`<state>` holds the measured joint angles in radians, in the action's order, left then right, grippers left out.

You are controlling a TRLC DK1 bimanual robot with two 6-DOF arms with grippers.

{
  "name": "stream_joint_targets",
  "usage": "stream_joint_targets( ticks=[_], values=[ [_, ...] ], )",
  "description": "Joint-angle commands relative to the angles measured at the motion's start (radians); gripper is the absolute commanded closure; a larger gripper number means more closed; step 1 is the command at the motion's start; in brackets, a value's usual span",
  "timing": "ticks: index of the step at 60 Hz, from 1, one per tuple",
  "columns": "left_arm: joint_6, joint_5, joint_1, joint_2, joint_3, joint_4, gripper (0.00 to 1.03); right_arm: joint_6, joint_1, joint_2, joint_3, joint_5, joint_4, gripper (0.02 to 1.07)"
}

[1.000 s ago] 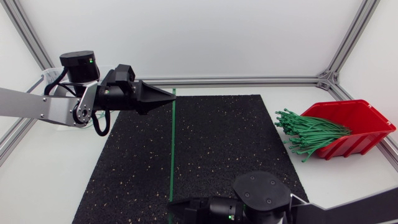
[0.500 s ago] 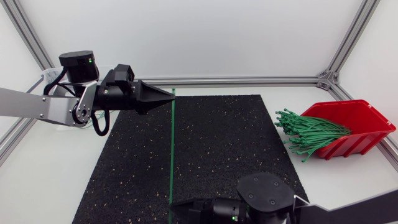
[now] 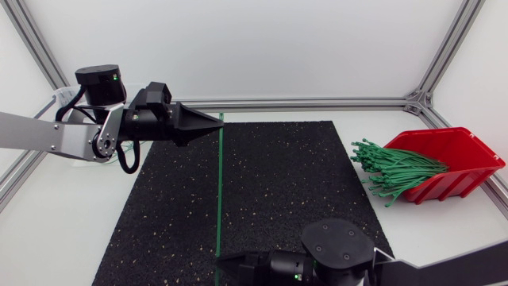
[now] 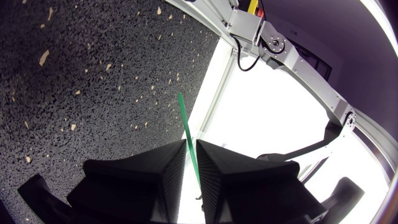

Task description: Take a green cable tie from the red box, thread the tail through the head to close it, then place it in the transparent bin on the left.

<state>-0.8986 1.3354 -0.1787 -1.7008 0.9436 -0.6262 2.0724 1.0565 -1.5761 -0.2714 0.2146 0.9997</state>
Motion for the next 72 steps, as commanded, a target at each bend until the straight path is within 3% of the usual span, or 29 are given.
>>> stream_joint_targets(
  ticks=[1, 17, 27, 33, 49, 55, 72],
  values=[
    [-0.029, 0.018, -0.002, -0.005, 0.023, -0.004, 1.00, 0.015, -0.006, -0.015, -0.017, 0.000, 0.013, 0.87],
    [-0.029, 0.018, -0.004, -0.005, 0.021, -0.004, 1.00, 0.015, -0.004, -0.024, -0.022, -0.006, 0.013, 0.87],
    [-0.029, 0.018, -0.004, -0.003, 0.021, -0.004, 1.00, 0.015, -0.003, -0.032, -0.022, -0.006, 0.013, 0.92],
    [-0.029, 0.018, -0.002, -0.003, 0.021, -0.004, 1.00, 0.015, -0.003, -0.032, -0.022, -0.004, 0.013, 1.02],
    [-0.028, 0.018, 0.001, 0.001, 0.017, -0.009, 1.00, -0.005, -0.018, -0.013, -0.035, 0.002, 0.017, 1.02],
    [-0.023, 0.018, 0.002, 0.006, 0.006, -0.013, 1.00, -0.144, -0.021, -0.002, -0.084, -0.017, 0.013, 1.02],
    [0.010, 0.018, 0.005, 0.053, -0.049, -0.029, 1.00, -0.610, -0.009, 0.033, -0.192, -0.199, -0.027, 1.02]
  ],
)
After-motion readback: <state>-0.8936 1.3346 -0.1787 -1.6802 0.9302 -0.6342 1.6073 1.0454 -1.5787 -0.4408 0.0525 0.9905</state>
